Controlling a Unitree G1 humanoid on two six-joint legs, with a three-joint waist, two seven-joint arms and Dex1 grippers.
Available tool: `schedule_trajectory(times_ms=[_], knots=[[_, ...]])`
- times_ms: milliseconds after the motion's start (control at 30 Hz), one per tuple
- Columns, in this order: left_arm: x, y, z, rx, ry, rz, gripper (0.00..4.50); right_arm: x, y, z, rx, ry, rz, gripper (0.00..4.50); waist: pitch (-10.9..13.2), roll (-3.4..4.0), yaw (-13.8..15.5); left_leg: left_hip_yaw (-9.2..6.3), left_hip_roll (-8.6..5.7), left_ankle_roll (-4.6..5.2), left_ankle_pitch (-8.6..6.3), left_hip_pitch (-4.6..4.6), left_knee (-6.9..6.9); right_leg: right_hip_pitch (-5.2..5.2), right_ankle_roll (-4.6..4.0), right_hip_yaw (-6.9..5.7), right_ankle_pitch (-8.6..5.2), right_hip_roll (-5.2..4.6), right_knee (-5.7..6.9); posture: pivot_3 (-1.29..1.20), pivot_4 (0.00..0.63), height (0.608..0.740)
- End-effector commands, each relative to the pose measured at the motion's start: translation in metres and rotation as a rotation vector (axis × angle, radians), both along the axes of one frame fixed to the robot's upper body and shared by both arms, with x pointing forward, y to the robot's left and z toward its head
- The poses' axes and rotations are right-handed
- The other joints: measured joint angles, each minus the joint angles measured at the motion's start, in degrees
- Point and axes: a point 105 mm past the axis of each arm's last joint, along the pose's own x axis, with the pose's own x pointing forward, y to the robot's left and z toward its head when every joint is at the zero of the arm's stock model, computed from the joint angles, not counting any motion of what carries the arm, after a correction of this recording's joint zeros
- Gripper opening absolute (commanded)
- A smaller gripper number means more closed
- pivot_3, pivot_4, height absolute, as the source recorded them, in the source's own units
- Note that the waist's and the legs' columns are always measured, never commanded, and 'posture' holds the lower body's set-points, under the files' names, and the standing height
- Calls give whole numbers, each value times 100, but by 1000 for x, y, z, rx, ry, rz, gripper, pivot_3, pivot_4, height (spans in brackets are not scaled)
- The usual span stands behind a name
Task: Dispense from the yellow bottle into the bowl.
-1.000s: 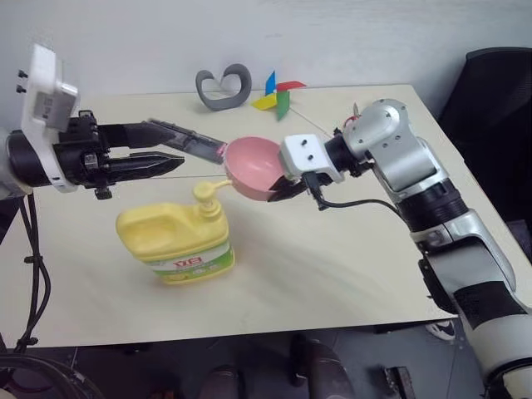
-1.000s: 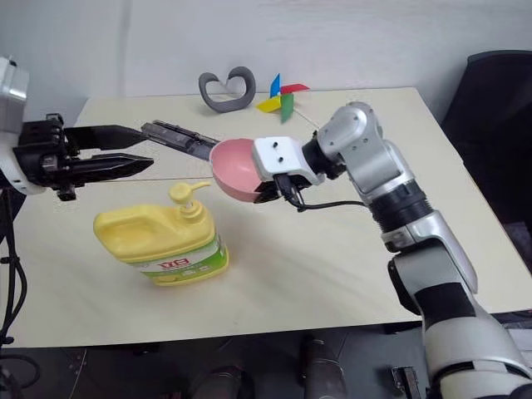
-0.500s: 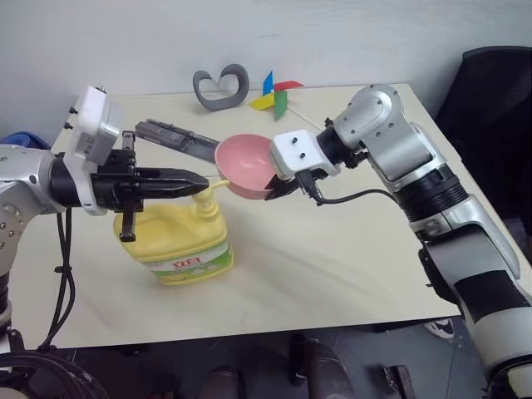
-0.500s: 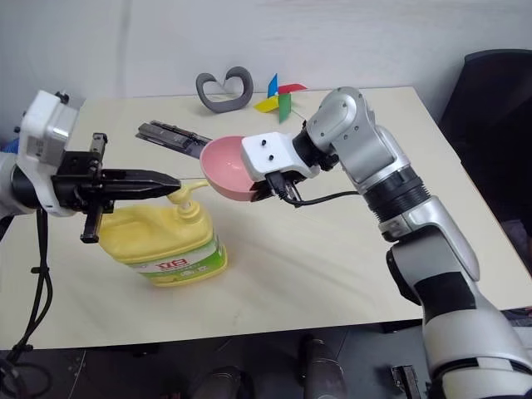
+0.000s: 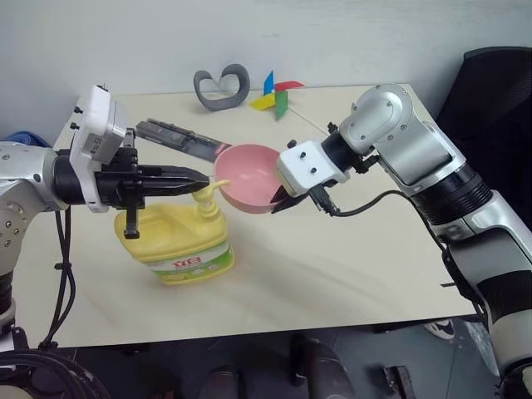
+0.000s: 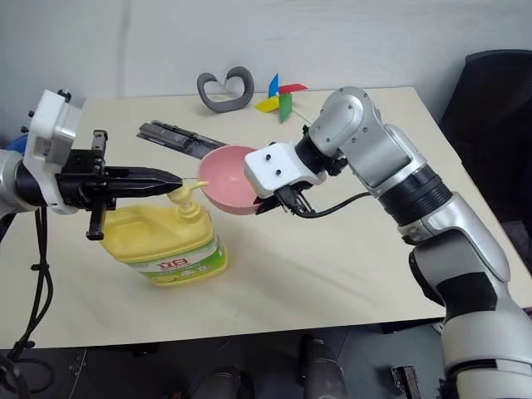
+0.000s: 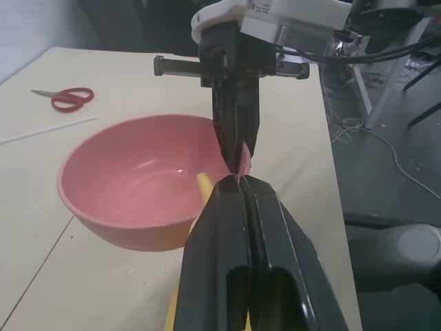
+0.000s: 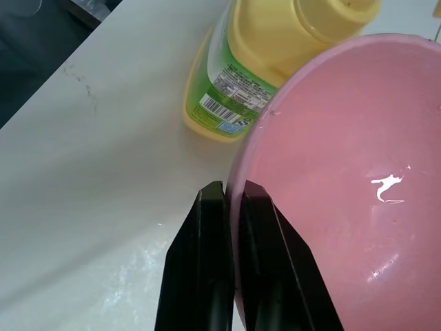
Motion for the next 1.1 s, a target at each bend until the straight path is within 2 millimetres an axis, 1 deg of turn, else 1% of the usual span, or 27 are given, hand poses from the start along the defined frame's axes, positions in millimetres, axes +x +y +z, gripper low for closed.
schedule_trajectory(times_ms=[33, 167, 400, 500, 700, 933, 1100], knots=[[1, 1, 4, 4, -45, 19, 31, -11, -1, 12, -40, -22, 66, 0, 0, 0, 1, 0, 0, 0, 0, 0, 0, 0, 0, 0, 0, 0, 0, 0, 150, 740], [9, 4, 4, -15, -63, 72, 31, -11, 0, 13, -40, -29, 70, 0, 0, 0, 4, -1, 0, 0, 0, -1, -1, 0, 0, -1, 0, 0, -2, 0, 150, 740], [0, 2, -8, 25, -12, 25, 31, -8, 0, 14, -46, -44, 68, 0, 0, 0, 2, -1, 1, 0, 0, -1, -2, 0, 0, -2, 0, 0, -3, 0, 150, 740], [1, 3, -16, 49, -2, 25, 31, -7, 4, 15, -41, -36, 68, 0, 0, 0, 3, -1, 1, 0, 0, 0, -1, 0, 0, -1, 0, -1, -2, 0, 150, 740], [5, 5, -20, 64, -4, 34, 31, -6, 9, 17, -31, -29, 71, 0, 0, 0, 2, 0, 1, 0, 0, 1, 0, 0, 0, 1, 0, -1, 2, 0, 150, 740], [11, 11, -30, 95, 17, 51, 31, -13, 11, 19, -29, -25, 98, 0, 0, 0, 3, 0, 1, 0, 0, 2, 0, 0, 0, 1, 0, -2, 3, 0, 150, 740], [13, 9, -39, 118, 55, 25, 31, -19, 15, 20, -35, -23, 124, 0, 0, -1, 4, 1, 1, 0, 0, 14, 1, 3, -1, 12, 0, -2, 13, 0, 150, 740]])
